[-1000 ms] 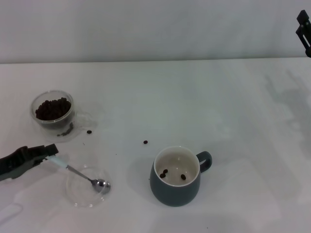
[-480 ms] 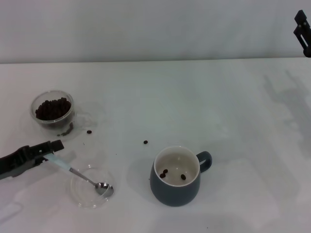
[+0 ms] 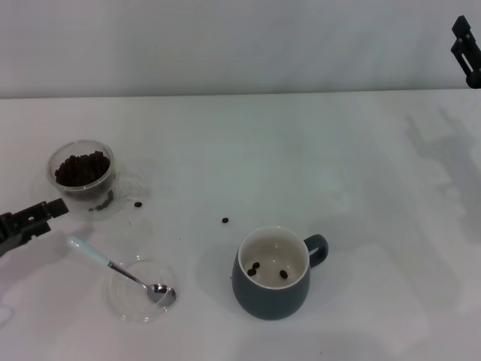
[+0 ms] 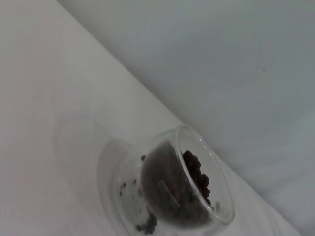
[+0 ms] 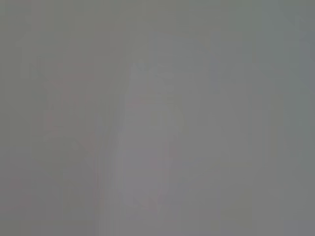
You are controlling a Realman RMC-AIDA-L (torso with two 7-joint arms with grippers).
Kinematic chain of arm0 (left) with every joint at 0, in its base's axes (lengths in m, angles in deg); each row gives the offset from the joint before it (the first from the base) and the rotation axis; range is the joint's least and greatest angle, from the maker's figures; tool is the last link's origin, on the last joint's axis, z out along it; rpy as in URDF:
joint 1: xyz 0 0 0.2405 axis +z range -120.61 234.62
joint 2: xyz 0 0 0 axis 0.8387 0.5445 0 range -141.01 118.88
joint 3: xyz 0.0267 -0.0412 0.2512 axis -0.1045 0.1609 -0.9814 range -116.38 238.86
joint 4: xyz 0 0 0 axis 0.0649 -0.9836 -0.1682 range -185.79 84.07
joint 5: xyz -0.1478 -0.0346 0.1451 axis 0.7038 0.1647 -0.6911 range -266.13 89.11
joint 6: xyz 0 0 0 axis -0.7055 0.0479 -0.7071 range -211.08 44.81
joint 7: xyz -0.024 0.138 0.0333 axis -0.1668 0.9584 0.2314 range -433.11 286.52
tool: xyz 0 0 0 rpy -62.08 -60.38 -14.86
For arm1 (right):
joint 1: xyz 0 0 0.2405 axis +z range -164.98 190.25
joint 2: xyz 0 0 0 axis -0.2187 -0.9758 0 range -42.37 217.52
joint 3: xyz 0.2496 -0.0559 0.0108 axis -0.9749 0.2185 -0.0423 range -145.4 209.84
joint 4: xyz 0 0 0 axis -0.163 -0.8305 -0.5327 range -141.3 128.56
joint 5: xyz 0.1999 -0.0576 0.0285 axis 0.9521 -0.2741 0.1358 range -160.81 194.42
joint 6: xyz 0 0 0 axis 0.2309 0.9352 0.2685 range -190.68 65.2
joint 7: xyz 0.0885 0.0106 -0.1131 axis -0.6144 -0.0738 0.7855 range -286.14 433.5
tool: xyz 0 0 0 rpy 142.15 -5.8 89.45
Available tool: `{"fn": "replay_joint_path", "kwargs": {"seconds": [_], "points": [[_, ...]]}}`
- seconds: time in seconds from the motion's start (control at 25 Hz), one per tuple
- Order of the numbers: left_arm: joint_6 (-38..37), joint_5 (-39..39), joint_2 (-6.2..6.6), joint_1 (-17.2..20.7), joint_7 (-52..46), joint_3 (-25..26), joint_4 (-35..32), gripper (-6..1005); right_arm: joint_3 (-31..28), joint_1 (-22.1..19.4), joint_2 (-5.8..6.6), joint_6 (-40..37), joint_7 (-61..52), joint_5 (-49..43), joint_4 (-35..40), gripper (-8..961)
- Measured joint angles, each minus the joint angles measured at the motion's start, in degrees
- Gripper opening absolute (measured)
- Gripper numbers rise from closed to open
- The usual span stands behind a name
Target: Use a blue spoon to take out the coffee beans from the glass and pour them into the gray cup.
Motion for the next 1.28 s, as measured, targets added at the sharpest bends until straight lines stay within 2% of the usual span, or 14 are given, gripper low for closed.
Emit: {"fn": "replay_joint_path", "kwargs": {"seconds": [0.08, 0.24, 0.4, 0.76, 0.84, 0.96, 1.04, 1.28], "points": [[0.01, 0.01, 0.01, 0.29, 1.01, 0.02, -0.84, 776, 0.0, 0.03, 0.0, 0.08, 0.03, 0.01, 0.0, 695], [-0.4, 1.47, -0.03, 1.2, 3.56, 0.16, -2.41, 776, -0.07, 0.33, 0.01, 0.49, 0.01, 0.15, 0.0, 695], [-1.28, 3.15, -0.82, 3.05, 6.83, 1.35, -4.81, 777, 0.17, 0.53, 0.12, 0.18, 0.08, 0.02, 0.03, 695], [-4.24, 10.99, -2.35, 8.27, 22.75, 10.13, -7.64, 764, 1.86, -0.62, 0.05, -0.27, -0.61, -0.05, -0.55, 695], [-4.58, 17.15, -3.29, 11.36, 32.49, 14.23, -7.74, 763, 2.63, -1.11, 0.06, -1.23, -1.39, -0.06, -0.28, 695], [-4.64, 20.43, -4.13, 12.97, 38.93, 16.42, -8.16, 763, 2.96, -1.71, 0.16, -2.92, -1.91, -0.07, 0.01, 695], [-4.64, 21.35, -4.54, 13.46, 42.86, 18.08, -8.35, 763, 2.94, -1.93, 0.3, -3.76, -1.97, -0.07, 0.04, 695], [-4.22, 21.49, -4.42, 13.01, 48.98, 20.67, -8.59, 763, 2.9, -3.34, 0.48, -7.3, -2.09, -0.3, 0.08, 695]]}}
